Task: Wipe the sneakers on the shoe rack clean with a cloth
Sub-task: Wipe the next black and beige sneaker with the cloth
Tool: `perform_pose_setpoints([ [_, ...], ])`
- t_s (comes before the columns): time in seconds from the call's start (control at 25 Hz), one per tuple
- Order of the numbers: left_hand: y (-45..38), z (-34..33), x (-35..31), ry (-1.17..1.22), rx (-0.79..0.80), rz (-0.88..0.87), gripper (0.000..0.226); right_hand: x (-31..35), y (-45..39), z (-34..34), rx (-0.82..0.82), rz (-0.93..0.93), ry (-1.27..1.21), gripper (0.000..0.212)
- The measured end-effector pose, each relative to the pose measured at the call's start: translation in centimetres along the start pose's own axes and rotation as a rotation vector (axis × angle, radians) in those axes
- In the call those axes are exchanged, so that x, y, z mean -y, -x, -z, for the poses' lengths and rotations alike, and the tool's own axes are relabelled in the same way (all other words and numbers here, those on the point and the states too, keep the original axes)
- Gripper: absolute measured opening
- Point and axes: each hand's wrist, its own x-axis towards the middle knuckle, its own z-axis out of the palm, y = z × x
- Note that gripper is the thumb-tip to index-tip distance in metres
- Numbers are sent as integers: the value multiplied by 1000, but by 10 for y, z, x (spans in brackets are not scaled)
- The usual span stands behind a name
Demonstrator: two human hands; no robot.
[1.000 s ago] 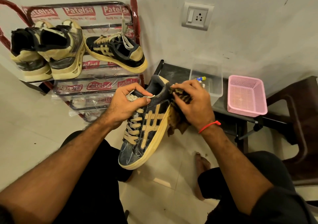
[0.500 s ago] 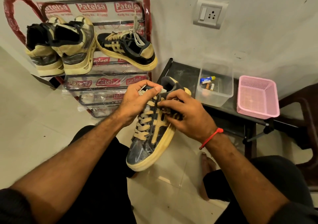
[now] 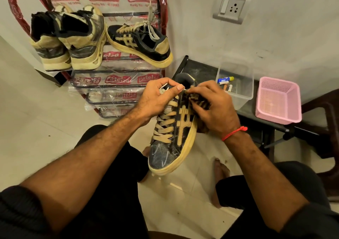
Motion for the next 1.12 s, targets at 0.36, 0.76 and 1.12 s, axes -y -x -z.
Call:
perform_pose_setpoints([
  [0.36,0,0,1,-59,12,-12,15,10,2,-5,108,103,-15,33],
  [0.76,-7,10,7,43,-198,65,9,-4,6,-9,112,41,-115,32],
  [1.12,-7,10,8,20,-219,90,11,1,4,-11,105,33,-106,31],
])
